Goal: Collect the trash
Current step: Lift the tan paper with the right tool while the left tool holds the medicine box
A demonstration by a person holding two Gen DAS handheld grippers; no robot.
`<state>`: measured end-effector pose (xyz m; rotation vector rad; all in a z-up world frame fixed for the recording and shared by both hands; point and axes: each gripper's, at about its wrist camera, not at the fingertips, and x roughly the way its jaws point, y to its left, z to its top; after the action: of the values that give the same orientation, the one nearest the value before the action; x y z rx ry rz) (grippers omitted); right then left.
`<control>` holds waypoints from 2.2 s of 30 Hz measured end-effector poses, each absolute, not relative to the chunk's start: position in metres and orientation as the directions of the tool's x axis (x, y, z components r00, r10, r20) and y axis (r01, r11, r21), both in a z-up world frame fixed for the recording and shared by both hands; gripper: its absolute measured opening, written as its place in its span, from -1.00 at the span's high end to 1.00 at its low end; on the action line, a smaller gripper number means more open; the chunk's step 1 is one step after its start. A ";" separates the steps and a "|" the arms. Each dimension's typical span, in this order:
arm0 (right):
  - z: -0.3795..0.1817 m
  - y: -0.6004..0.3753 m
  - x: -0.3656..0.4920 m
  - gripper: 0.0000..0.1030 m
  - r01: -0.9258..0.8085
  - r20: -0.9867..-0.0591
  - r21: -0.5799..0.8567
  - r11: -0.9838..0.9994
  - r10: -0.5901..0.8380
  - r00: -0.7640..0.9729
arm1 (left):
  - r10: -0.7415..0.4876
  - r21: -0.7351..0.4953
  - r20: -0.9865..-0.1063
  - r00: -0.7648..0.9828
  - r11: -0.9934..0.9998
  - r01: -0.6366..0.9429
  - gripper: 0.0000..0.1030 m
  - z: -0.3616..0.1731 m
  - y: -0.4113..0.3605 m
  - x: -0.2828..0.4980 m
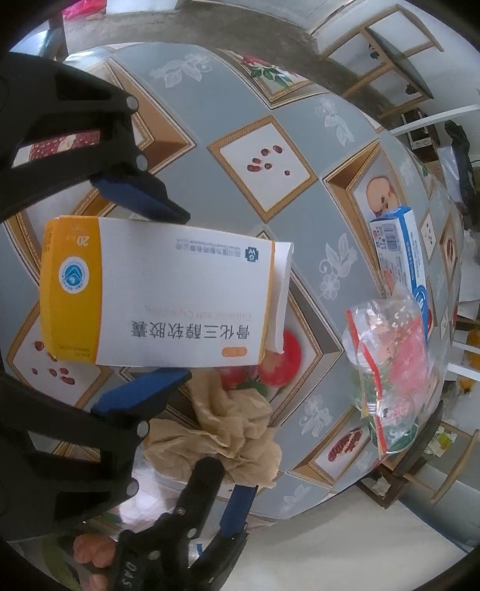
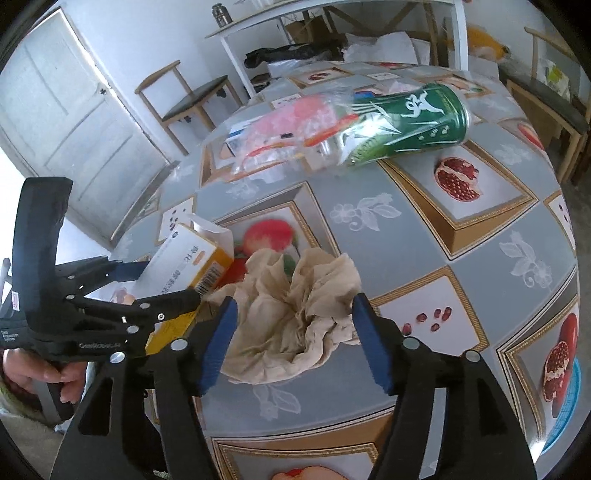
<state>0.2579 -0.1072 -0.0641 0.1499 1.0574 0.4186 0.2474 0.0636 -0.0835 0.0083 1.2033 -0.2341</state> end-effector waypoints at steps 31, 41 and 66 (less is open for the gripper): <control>-0.085 -0.082 0.258 0.34 -0.208 -0.882 0.042 0.977 0.134 0.452 | -0.205 -0.156 -0.905 0.374 0.975 0.156 -0.32 -0.084 0.072 0.242; -0.081 -0.097 0.255 0.54 -0.162 -0.880 0.097 0.982 0.161 0.446 | -0.232 -0.191 -0.886 0.401 0.972 0.139 -0.32 -0.075 0.078 0.238; -0.036 -0.134 0.238 0.54 -0.086 -0.829 0.157 0.984 0.179 0.530 | -0.319 -0.264 -0.822 0.471 0.947 0.182 -0.32 -0.041 0.068 0.238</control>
<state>0.2377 -0.1342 -0.0363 0.1012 1.0004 0.1589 0.2378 0.0685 -0.0413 -0.1469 1.0361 -0.3079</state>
